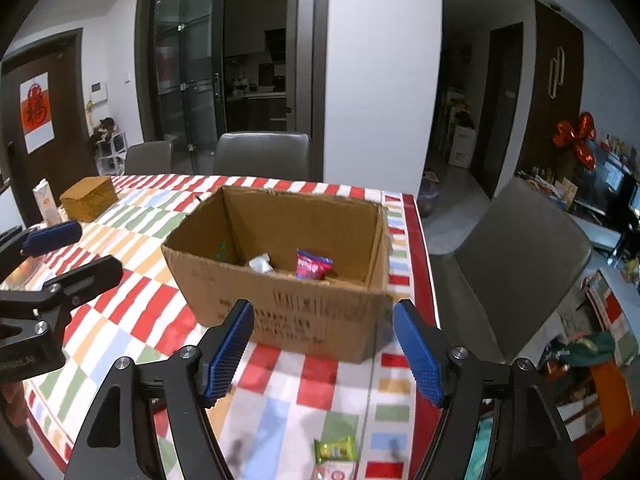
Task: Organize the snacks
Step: 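Move both open tools back toward the candies on the table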
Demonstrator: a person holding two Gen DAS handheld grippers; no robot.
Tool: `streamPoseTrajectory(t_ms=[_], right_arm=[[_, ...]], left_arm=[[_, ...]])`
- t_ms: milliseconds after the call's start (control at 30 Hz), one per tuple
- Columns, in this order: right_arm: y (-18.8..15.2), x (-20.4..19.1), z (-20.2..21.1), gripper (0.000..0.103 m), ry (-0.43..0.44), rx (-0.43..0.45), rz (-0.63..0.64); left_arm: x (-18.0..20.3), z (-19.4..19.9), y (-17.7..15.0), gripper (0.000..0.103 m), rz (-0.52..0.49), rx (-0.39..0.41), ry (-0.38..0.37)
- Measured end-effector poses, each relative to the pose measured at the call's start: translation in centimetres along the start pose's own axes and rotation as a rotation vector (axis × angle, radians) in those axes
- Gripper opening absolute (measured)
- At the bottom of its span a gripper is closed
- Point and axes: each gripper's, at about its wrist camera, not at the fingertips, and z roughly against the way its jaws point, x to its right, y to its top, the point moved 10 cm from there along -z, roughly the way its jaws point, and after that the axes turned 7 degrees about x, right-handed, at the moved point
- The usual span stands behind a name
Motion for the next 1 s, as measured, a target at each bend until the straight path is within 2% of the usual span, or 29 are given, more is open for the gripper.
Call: streamPoseTrajectory(t_ms=[300,733,1000], right_arm=[[-4.7,0.9,0.7,0.073,-0.001,-0.067,-0.043],[-11.9,0.8,-0.8,0.073,0.012,-0.226,-0.051],[-14.8,0.7,-2.2,0.073,0.023,-0.313,-0.048]], left_arm=[[1.6,-0.2,-4.2,0.079,0.009,-0.074,-0.021],[2.7,-1.7,-10.7,0.079,0.043,-0.197,-0.051],[3.1,-3.3,-13.8,0.078,0.062,-0.262,-0.062]])
